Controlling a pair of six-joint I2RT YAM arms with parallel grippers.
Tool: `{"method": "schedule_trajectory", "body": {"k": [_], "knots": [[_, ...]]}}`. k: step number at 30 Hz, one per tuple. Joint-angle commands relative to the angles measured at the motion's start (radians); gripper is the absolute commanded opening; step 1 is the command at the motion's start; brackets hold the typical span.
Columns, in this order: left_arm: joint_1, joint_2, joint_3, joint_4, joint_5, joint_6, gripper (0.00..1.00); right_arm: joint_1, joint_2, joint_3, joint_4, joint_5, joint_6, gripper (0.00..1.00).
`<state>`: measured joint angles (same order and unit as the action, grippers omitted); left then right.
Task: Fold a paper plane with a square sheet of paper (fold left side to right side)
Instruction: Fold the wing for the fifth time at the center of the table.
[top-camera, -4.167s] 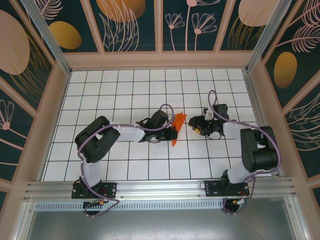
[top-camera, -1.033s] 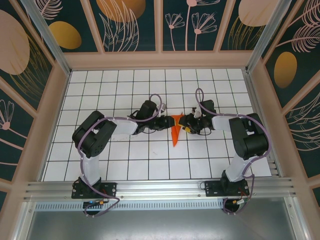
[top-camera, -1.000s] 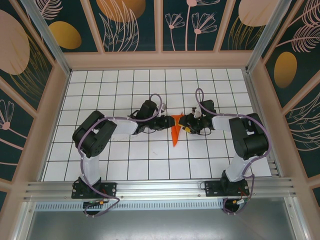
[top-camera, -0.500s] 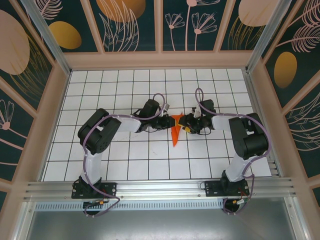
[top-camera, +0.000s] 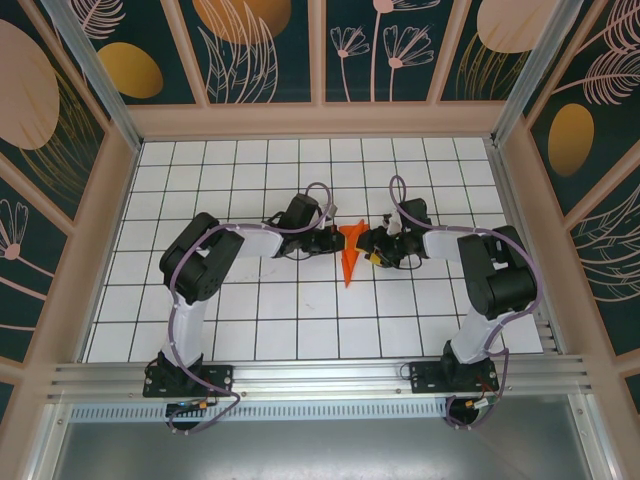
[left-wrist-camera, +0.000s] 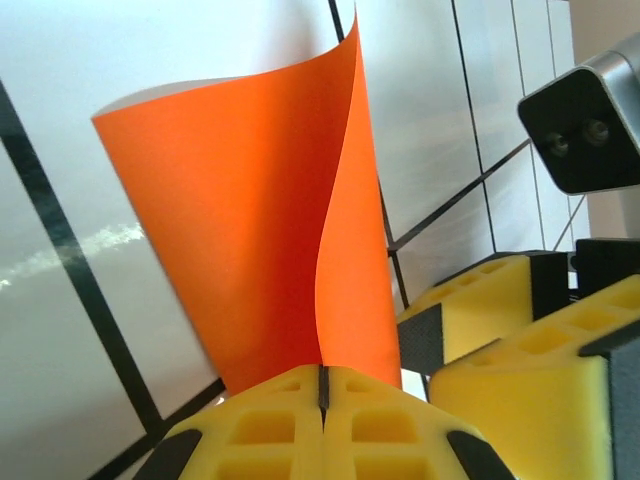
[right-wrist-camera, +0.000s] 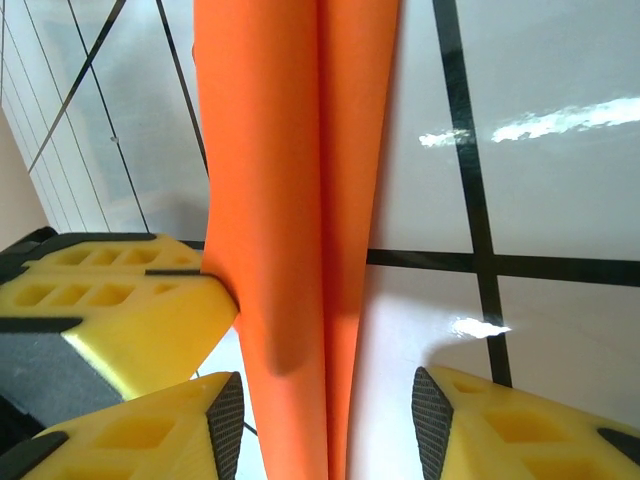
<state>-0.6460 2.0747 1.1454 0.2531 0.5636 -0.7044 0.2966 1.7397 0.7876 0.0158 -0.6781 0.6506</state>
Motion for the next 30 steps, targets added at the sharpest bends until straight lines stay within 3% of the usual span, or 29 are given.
{"method": "schedule_trajectory", "body": {"k": [1,5,7,11,20,30], "knots": [[0.005,0.02,0.038,-0.053,-0.007,0.08,0.01,0.034,0.024,-0.002,0.038,0.049,-0.055,0.51],[0.005,0.019,0.044,-0.062,-0.002,0.097,0.01,-0.015,-0.025,0.006,0.028,0.066,-0.068,0.48],[0.006,0.015,0.043,-0.063,-0.002,0.098,0.01,-0.038,-0.031,0.024,0.029,0.069,-0.071,0.41],[0.006,0.015,0.045,-0.061,-0.003,0.096,0.01,-0.06,0.006,0.101,0.009,0.088,-0.085,0.29],[0.005,0.012,0.043,-0.064,-0.01,0.09,0.01,-0.081,0.112,0.206,0.003,0.118,-0.068,0.15],[0.006,0.011,0.042,-0.062,-0.008,0.088,0.01,-0.079,0.178,0.244,0.005,0.113,-0.049,0.1]]}}
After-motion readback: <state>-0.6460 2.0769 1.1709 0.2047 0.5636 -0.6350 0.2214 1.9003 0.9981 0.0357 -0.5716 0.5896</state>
